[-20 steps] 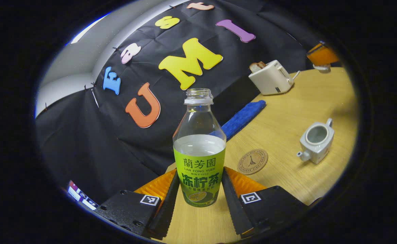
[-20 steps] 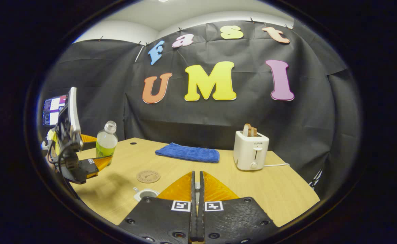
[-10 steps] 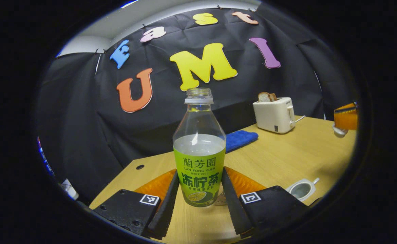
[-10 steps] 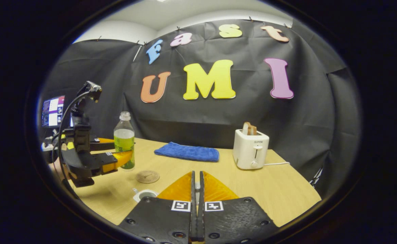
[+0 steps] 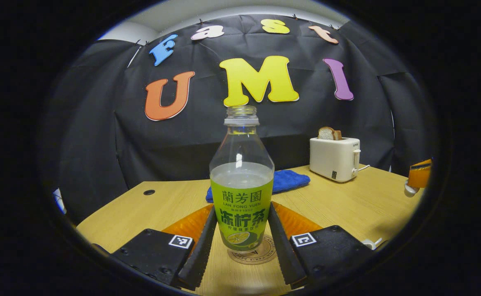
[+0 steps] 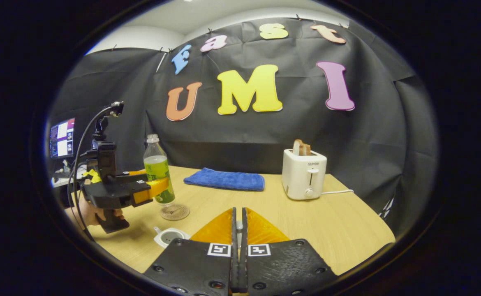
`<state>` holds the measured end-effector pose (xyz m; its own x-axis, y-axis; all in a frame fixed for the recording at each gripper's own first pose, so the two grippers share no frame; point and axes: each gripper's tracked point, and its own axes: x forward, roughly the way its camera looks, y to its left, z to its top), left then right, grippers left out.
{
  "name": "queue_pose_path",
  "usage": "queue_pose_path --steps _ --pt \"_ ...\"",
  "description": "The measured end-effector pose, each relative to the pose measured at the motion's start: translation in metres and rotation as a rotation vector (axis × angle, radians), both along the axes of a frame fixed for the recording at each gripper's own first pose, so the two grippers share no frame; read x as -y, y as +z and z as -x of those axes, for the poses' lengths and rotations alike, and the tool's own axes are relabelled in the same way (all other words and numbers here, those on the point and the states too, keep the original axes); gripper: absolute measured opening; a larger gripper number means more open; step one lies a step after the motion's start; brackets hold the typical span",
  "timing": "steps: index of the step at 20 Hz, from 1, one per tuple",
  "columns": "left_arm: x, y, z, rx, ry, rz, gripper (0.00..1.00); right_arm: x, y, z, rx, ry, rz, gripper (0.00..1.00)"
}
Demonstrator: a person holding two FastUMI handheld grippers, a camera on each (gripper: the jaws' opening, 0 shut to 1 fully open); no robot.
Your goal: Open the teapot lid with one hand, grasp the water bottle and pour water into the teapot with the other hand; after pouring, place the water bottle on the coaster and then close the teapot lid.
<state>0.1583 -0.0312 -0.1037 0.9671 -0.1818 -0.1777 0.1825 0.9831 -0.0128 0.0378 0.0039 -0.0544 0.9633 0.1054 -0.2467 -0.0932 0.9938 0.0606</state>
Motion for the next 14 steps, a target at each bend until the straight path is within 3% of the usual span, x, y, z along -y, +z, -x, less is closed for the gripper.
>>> queue_pose_path --steps 8,14 --pt "0.002 -0.026 -0.008 -0.042 0.015 0.066 0.73 0.003 -0.01 -0.008 -0.021 -0.008 -0.004 0.0" --pt "0.005 -0.032 -0.007 -0.059 0.005 0.059 0.76 -0.003 -0.017 -0.008 -0.037 0.004 -0.01 0.0"
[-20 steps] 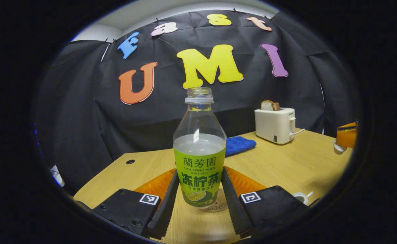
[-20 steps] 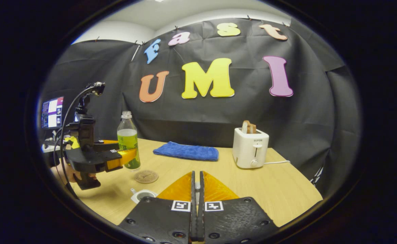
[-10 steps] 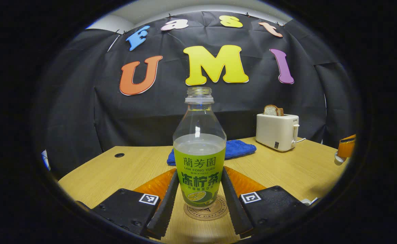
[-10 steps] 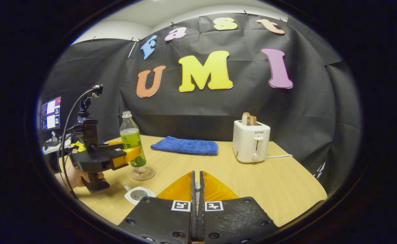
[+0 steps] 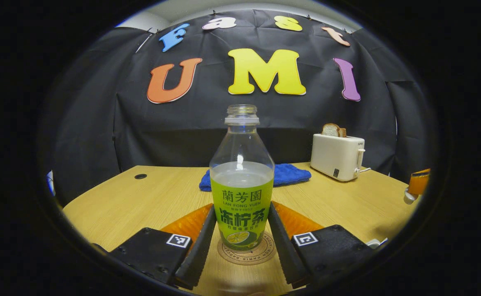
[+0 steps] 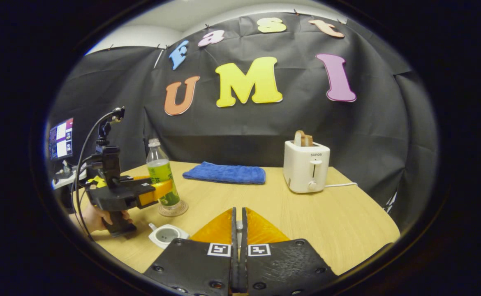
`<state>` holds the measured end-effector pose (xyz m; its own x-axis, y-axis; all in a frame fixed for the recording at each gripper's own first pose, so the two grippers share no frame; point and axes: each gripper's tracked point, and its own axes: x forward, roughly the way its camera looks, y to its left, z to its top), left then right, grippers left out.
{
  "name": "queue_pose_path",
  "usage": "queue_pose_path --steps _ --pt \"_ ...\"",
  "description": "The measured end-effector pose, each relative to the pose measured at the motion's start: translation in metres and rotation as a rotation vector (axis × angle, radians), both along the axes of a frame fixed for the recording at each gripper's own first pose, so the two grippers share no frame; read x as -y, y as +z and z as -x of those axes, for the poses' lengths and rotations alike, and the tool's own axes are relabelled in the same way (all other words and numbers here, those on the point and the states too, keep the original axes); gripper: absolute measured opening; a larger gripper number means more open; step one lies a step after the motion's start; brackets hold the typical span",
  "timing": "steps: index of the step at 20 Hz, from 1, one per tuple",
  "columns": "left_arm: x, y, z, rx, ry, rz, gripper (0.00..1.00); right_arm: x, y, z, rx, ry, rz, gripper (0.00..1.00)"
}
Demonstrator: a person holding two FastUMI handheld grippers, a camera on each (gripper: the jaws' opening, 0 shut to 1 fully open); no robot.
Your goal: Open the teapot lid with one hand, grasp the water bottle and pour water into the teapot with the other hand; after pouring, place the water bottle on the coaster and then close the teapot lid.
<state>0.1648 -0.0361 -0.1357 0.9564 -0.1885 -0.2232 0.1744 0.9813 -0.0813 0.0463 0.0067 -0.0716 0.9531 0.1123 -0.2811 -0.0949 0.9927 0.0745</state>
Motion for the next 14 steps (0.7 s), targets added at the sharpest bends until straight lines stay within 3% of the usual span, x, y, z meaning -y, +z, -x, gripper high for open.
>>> queue_pose_path --steps 3,5,6,10,14 --pt "0.001 -0.003 0.0 -0.012 -0.004 -0.021 0.76 -0.002 0.001 0.001 0.004 0.005 0.002 0.0" --pt "0.001 -0.006 0.0 -0.026 -0.005 -0.028 0.8 -0.003 0.002 0.002 0.008 0.007 0.002 0.0" --pt "0.001 -0.008 0.001 -0.032 -0.004 -0.029 0.89 -0.002 0.002 0.003 0.01 0.006 0.004 0.01" --pt "-0.001 -0.005 0.003 -0.029 0.0 -0.028 0.94 -0.003 0.003 0.004 0.01 0.005 0.0 0.0" --pt "-0.013 0.004 0.019 -0.028 0.024 -0.032 0.99 -0.029 0.006 0.008 0.021 0.077 -0.037 0.01"
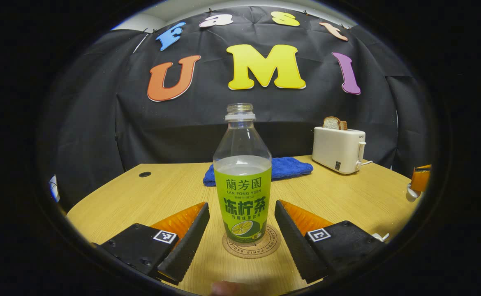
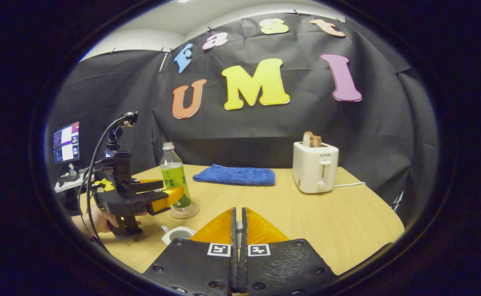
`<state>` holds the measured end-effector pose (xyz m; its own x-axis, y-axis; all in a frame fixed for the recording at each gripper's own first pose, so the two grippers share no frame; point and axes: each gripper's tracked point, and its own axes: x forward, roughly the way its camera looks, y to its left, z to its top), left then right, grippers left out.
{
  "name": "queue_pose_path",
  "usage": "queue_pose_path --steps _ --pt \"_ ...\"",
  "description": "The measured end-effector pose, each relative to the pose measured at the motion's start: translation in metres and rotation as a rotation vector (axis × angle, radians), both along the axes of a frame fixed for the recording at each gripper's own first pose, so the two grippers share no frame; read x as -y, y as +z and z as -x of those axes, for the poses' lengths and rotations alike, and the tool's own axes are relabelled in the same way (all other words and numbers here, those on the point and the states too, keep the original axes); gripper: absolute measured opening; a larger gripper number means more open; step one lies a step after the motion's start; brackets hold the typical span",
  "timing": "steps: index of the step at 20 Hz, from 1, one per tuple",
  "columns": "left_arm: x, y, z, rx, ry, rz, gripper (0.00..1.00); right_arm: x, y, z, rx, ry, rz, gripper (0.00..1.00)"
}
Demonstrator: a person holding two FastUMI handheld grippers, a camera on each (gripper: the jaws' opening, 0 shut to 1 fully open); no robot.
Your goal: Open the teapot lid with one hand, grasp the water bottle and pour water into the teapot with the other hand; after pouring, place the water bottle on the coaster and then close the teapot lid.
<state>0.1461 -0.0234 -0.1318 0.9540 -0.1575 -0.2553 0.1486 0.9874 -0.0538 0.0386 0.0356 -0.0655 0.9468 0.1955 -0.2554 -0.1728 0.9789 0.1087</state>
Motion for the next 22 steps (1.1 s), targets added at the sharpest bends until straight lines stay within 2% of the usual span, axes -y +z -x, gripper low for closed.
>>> queue_pose_path --steps 6,10,15,22 --pt "-0.038 0.035 0.055 0.047 0.091 -0.01 0.99 -0.053 -0.001 0.007 0.034 0.134 0.015 0.0" --pt "-0.08 0.071 0.106 0.113 0.184 -0.087 0.99 -0.079 -0.007 0.009 0.038 0.192 0.03 0.01" --pt "-0.108 0.104 0.165 0.162 0.259 -0.092 0.99 -0.099 -0.024 0.007 0.029 0.222 0.046 0.0" --pt "-0.117 0.107 0.207 0.157 0.302 -0.075 0.98 -0.101 -0.035 -0.002 0.02 0.201 0.056 0.01"
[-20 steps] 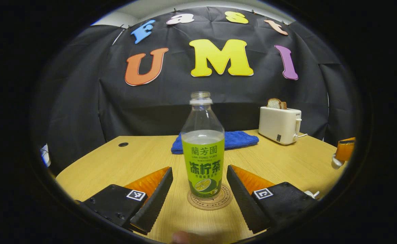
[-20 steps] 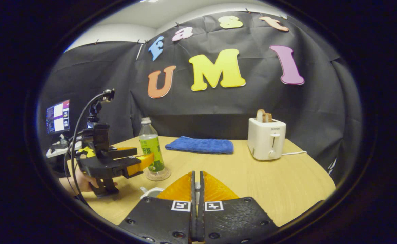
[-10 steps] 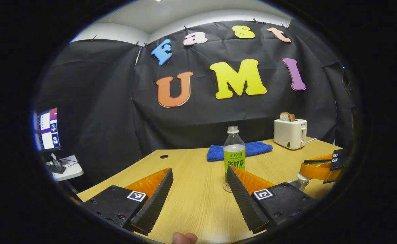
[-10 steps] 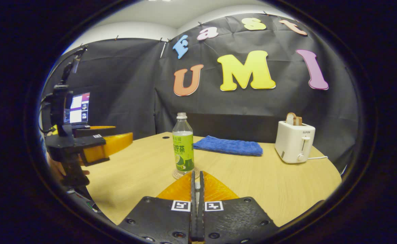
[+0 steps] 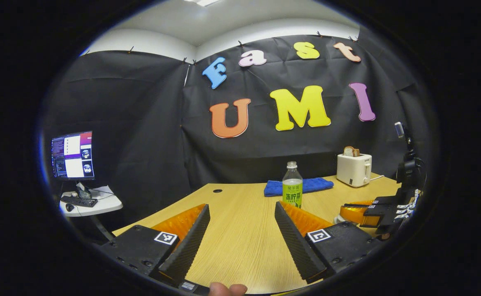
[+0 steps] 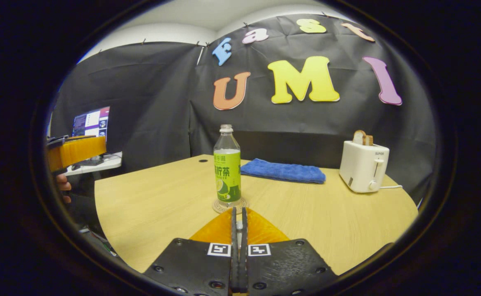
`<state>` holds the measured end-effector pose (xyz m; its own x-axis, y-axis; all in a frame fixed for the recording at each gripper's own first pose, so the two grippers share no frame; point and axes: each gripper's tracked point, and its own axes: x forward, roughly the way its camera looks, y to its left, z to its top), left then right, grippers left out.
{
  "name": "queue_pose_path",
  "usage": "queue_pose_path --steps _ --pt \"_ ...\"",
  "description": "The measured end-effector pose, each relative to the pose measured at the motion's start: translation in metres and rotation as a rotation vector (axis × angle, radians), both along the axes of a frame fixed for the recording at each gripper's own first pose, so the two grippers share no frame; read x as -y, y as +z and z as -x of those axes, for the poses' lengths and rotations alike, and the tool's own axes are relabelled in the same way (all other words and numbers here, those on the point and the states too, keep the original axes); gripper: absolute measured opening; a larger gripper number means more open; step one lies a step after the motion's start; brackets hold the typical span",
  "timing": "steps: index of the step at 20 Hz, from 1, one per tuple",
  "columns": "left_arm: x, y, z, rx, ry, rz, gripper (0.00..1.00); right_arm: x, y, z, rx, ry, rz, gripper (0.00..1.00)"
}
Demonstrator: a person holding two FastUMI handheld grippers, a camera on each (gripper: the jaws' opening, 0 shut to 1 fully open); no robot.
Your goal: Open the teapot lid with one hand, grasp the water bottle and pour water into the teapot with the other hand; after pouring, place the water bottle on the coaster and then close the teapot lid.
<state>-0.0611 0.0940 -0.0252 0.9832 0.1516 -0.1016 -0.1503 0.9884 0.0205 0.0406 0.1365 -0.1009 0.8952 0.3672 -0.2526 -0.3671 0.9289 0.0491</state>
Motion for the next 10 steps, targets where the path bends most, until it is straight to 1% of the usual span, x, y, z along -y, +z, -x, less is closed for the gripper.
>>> queue_pose_path --steps 5,10 --pt "-0.005 -0.004 0.007 -0.001 0.02 0.01 0.98 0.001 -0.003 0.0 0.005 -0.006 -0.008 0.01" --pt "-0.004 -0.009 0.01 -0.011 0.023 0.022 0.98 0.005 -0.012 -0.003 0.004 -0.02 0.015 0.01"
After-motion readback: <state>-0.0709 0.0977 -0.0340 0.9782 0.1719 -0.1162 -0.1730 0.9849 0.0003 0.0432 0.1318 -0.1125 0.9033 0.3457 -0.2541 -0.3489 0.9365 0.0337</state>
